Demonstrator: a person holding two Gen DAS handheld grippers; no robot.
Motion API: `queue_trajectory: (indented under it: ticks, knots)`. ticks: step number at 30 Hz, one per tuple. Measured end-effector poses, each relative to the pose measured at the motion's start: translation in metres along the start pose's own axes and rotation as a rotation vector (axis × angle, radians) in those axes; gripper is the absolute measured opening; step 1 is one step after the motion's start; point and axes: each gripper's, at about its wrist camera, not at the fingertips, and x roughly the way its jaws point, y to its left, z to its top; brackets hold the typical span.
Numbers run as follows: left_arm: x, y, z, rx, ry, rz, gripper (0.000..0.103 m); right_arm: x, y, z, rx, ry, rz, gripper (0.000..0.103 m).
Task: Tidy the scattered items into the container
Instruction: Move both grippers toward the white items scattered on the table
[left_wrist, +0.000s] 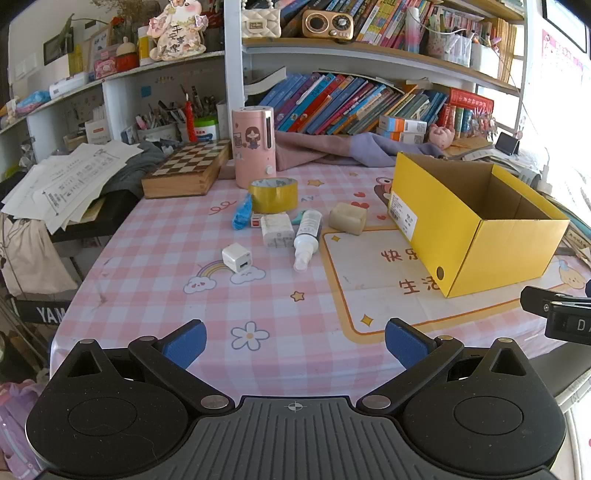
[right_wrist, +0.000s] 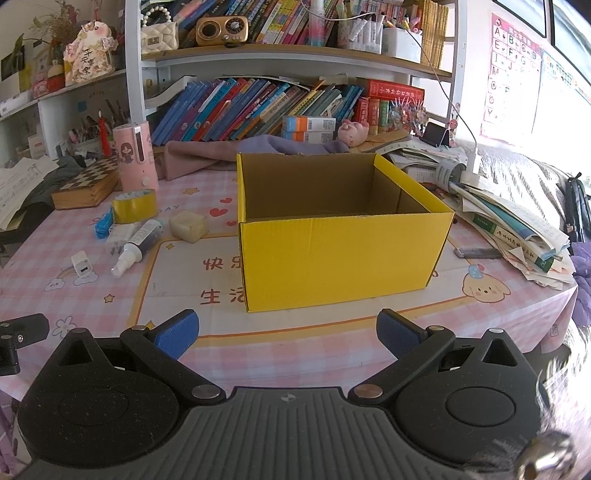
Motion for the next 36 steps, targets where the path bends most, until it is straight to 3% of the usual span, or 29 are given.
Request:
queue_trajectory:
  ticks: [36]
  knots:
    - [0.003,0.013,0.005,-0.003,0.008,-0.003,0.103,0.004,0.019,0.006,-0.06,0.017,0.019,0.103]
